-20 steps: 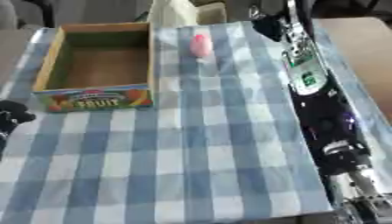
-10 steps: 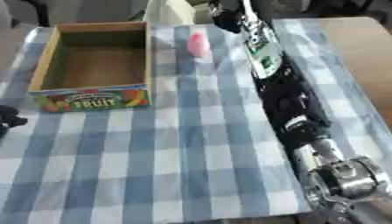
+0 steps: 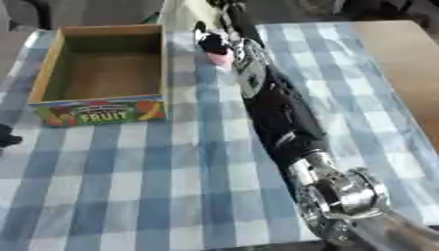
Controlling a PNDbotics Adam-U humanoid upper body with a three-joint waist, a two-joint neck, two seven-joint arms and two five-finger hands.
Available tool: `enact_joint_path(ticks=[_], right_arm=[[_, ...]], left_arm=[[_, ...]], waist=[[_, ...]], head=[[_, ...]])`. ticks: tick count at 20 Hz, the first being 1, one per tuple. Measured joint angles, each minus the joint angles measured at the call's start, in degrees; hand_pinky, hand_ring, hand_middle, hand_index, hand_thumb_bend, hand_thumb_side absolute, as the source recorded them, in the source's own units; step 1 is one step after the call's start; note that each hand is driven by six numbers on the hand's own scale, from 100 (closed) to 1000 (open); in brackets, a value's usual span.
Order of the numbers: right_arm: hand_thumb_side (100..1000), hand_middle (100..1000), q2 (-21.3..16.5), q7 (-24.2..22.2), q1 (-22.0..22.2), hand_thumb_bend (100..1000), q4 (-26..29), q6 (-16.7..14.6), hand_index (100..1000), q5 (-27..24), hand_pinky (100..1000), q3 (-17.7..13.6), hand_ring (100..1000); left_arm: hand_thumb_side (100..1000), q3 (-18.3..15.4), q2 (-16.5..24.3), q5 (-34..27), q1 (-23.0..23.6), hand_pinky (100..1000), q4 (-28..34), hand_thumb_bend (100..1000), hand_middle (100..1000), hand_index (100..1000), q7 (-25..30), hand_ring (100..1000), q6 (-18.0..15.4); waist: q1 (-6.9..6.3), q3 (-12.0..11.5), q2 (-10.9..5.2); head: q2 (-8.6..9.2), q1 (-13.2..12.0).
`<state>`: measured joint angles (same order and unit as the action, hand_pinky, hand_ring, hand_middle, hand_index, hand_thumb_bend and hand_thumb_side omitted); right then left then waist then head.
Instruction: Pick up objects on the table and place them in the box.
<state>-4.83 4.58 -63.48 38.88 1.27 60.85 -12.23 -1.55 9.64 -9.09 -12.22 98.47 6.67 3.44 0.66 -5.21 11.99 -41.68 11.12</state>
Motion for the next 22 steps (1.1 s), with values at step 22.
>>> enact_joint_path(ticks=[22], right_arm=[[100,767,0.0,-5.1,1.2,131,-4.0,7.2,841,8.7,617,-2.1,850]], left_arm=[[884,0.0,0.0,0.0,-0.1,717,0.0,114,523,490,0.1,532,-0.1]], waist=[[-0.2,0.1,0.0]], head=[[0.93,0.8]])
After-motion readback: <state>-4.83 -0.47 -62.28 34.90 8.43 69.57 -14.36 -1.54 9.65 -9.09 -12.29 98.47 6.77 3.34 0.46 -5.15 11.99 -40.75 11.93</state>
